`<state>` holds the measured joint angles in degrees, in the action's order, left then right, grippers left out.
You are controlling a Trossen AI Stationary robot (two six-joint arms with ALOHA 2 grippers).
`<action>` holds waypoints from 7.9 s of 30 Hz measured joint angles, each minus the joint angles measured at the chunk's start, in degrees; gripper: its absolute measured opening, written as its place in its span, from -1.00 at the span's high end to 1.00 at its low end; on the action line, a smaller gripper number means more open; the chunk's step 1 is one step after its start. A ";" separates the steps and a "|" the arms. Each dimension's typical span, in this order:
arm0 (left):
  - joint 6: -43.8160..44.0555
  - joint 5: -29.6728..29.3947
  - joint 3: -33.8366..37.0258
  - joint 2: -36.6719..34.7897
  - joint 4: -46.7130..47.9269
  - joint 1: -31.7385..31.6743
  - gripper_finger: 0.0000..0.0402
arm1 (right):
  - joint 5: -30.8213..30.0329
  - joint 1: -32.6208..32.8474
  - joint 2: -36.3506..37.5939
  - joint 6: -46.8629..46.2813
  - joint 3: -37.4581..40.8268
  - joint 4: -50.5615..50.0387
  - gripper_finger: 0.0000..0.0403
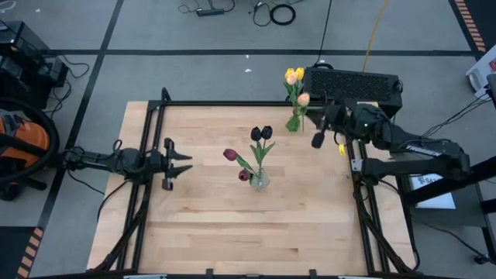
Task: Sort flowers into vase by color
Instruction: Put the light pink tulip into the green vase, then return to Home Position
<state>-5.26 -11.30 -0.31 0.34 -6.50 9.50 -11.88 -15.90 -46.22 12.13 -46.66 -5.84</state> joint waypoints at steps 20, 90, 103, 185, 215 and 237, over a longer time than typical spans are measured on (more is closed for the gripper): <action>10.40 -6.83 0.02 0.02 2.99 -0.50 0.28 | -0.98 -8.57 -6.33 -12.42 1.08 19.05 1.00; 3.34 -7.04 0.02 0.02 2.71 -2.94 0.28 | -18.06 -12.27 -23.99 -14.05 0.99 15.66 1.00; 3.34 -7.03 0.02 0.02 2.71 -2.94 0.28 | -18.09 -12.27 -23.63 -14.48 0.99 11.19 0.82; 3.34 -7.00 0.02 0.00 2.67 -2.91 0.28 | 16.15 8.92 13.07 -32.58 33.50 15.31 0.29; 3.34 -7.00 0.02 0.00 2.67 -2.94 0.28 | 6.86 15.43 40.87 -26.39 43.74 9.42 0.29; 3.34 -7.00 0.02 0.01 2.67 -2.92 0.28 | 6.00 15.43 42.91 -17.41 45.82 7.81 0.29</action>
<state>-1.91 -18.31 -0.30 0.35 -3.84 6.58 -5.88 -0.47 -3.31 -5.28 -0.84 1.98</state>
